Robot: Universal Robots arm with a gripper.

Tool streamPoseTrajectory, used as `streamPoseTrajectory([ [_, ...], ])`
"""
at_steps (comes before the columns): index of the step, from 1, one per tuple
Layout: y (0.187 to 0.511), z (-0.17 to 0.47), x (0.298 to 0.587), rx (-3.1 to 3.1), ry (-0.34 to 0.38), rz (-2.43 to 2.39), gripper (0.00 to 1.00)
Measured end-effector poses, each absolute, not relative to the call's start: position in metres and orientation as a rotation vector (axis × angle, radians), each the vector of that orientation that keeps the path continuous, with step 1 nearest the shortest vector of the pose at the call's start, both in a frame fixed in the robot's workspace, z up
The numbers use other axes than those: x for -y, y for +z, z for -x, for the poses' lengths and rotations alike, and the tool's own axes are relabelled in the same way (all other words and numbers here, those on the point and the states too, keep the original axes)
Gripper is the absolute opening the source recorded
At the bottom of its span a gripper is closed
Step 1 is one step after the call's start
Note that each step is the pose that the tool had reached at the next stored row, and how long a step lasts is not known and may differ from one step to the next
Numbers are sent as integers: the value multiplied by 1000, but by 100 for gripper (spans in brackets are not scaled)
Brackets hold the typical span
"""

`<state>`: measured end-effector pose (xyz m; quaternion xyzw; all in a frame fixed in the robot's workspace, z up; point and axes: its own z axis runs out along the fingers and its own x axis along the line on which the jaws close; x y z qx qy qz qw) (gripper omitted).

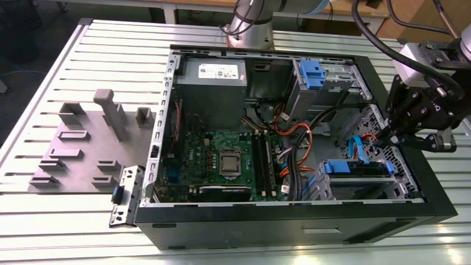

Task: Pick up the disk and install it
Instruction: 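Insert the second disk wire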

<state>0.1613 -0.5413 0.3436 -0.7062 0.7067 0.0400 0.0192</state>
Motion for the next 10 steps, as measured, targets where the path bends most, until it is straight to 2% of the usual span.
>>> streamPoseTrajectory([
  [10,343,-161,541,-2193,124,2192,16],
])
